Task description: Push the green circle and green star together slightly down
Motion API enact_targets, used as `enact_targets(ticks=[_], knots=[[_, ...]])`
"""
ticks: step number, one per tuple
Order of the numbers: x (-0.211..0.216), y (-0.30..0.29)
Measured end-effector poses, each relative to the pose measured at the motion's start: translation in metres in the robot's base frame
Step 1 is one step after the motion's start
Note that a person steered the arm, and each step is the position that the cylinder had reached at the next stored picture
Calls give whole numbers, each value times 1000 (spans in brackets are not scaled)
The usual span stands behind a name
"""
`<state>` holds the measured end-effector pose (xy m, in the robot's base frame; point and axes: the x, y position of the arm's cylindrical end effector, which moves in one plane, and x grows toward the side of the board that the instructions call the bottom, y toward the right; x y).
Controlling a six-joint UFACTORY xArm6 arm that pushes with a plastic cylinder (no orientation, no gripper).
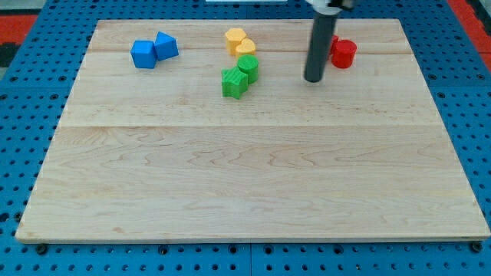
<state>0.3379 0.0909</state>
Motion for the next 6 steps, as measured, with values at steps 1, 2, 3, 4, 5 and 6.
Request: enact_targets(ticks=[1, 2, 3, 4, 5, 6], knots=[[-23, -42], [-46, -59], [-1, -100], [45, -123], [45, -123], [4, -152]])
